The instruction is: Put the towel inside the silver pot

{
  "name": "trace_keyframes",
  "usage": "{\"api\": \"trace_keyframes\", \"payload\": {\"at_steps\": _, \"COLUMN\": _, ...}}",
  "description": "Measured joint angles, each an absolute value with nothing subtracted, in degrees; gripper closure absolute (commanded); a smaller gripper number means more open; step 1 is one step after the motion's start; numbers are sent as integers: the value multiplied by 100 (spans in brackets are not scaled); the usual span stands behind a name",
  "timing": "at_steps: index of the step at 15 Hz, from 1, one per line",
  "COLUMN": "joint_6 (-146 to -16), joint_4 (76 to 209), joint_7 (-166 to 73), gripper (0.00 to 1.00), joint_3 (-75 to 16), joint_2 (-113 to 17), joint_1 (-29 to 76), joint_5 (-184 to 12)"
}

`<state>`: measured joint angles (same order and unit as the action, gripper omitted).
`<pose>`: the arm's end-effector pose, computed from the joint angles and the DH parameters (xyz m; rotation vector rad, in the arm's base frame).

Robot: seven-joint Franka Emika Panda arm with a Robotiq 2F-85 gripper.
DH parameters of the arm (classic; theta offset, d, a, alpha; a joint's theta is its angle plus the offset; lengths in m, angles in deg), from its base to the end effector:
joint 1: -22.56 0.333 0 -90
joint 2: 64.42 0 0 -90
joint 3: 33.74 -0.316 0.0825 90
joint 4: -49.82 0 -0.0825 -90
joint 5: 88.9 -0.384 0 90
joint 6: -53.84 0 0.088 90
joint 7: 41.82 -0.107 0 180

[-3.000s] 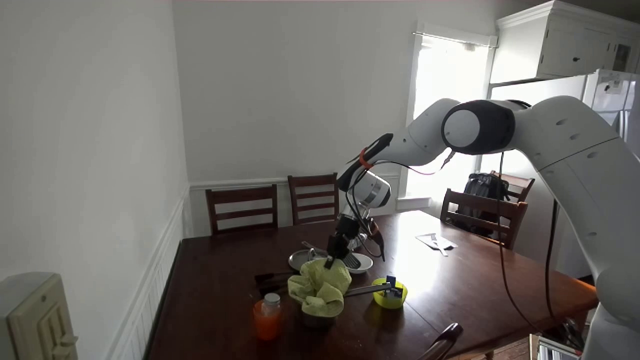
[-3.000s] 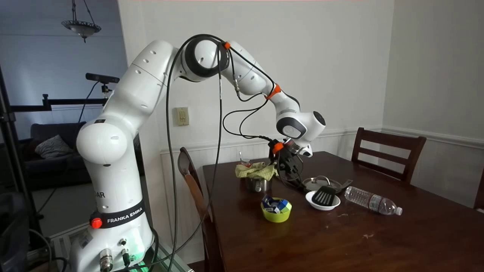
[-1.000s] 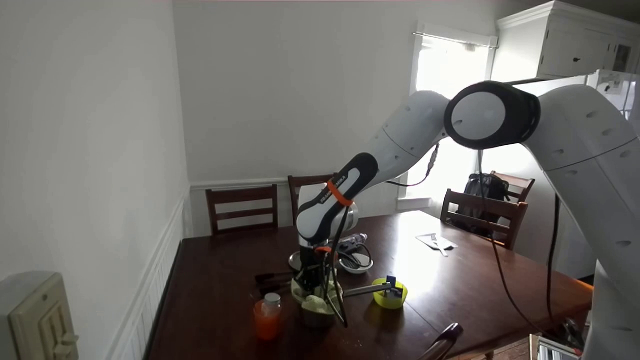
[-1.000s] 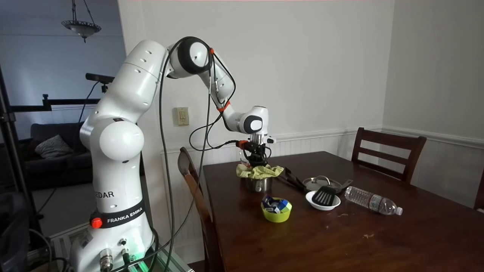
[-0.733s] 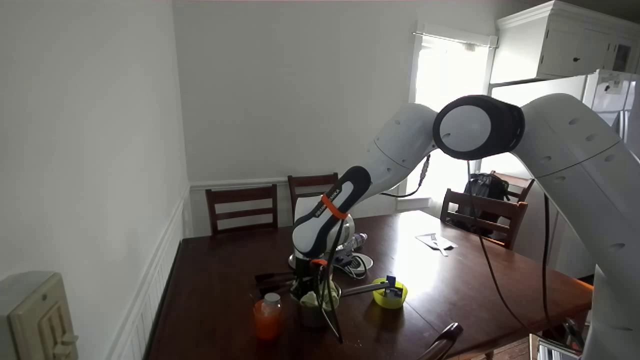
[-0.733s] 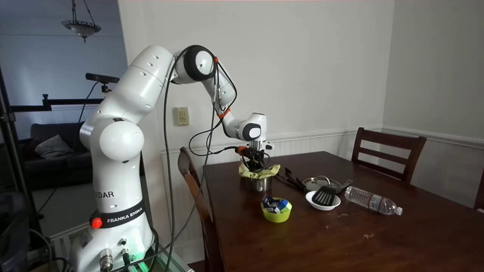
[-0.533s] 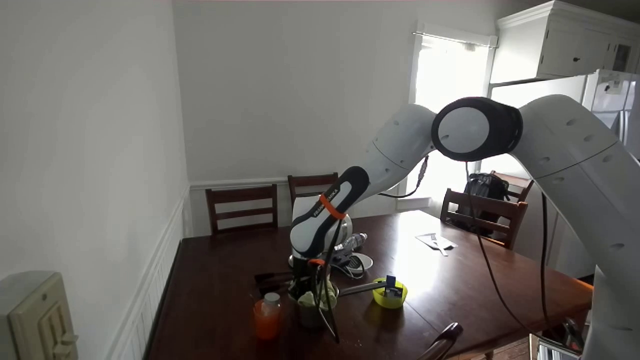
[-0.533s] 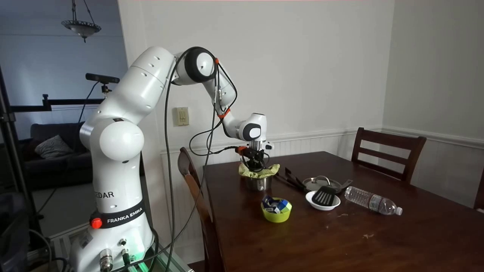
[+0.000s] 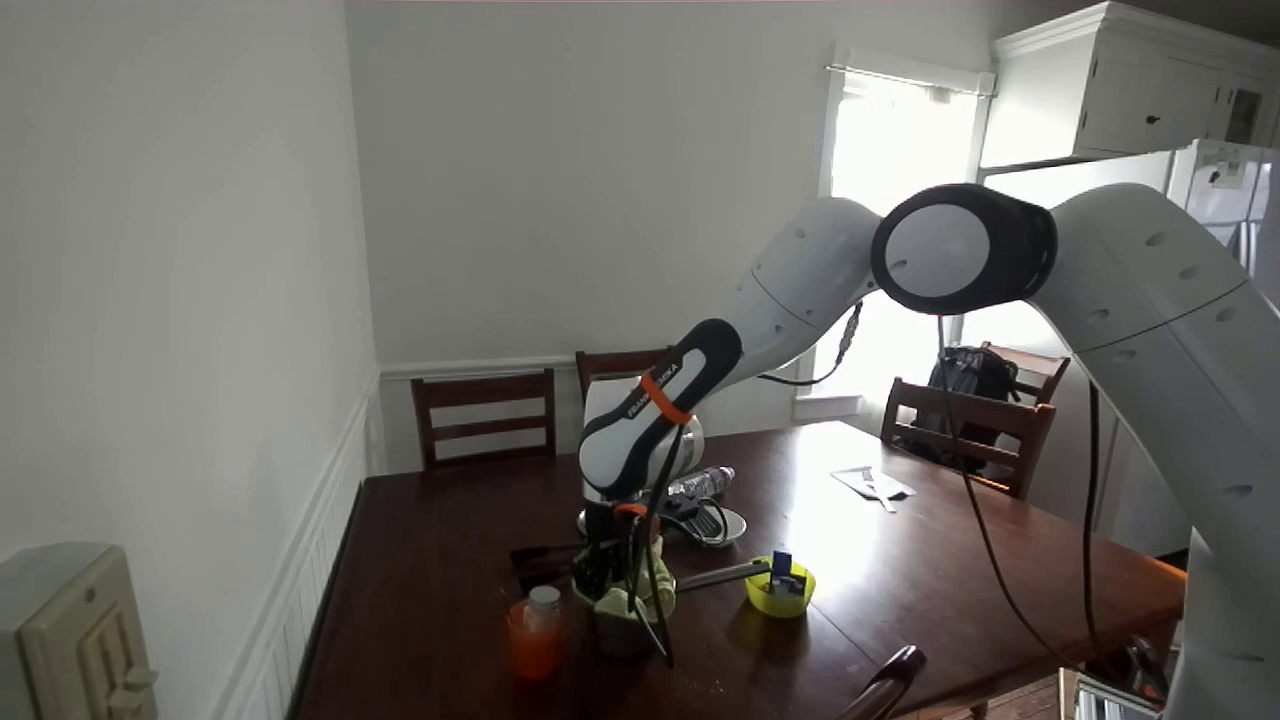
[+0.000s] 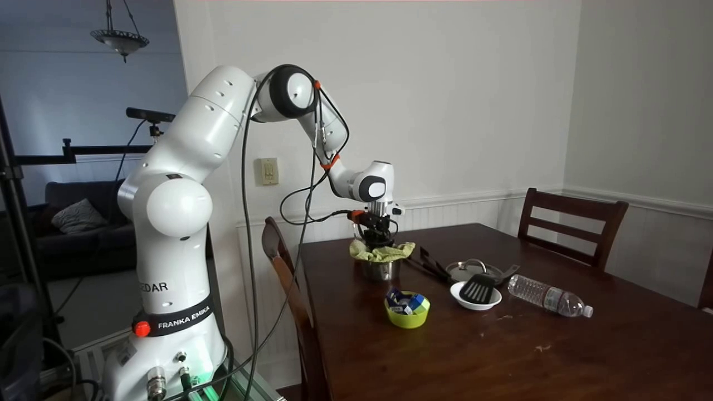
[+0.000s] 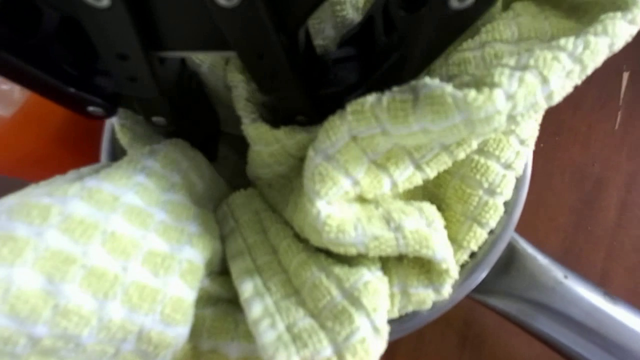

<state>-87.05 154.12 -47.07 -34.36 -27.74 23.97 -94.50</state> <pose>0.6482 0.0225 0.1836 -3.0669 0.2062 0.0093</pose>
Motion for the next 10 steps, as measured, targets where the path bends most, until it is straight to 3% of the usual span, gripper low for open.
{"api": "trace_keyframes", "payload": {"at_steps": 4, "joint_6": -8718, "joint_4": 15642, "joint_7": -4707, "gripper": 0, "joint_3": -3392, "joint_2": -3223, "joint_1": 2385, "joint_5": -9449}}
{"api": "trace_keyframes", "payload": {"at_steps": 10, "joint_6": -9040, "joint_4": 16059, "joint_7": -4715, "gripper": 0, "joint_3": -3285, "joint_2": -3828, "joint_1": 2342, "joint_5": -9446}}
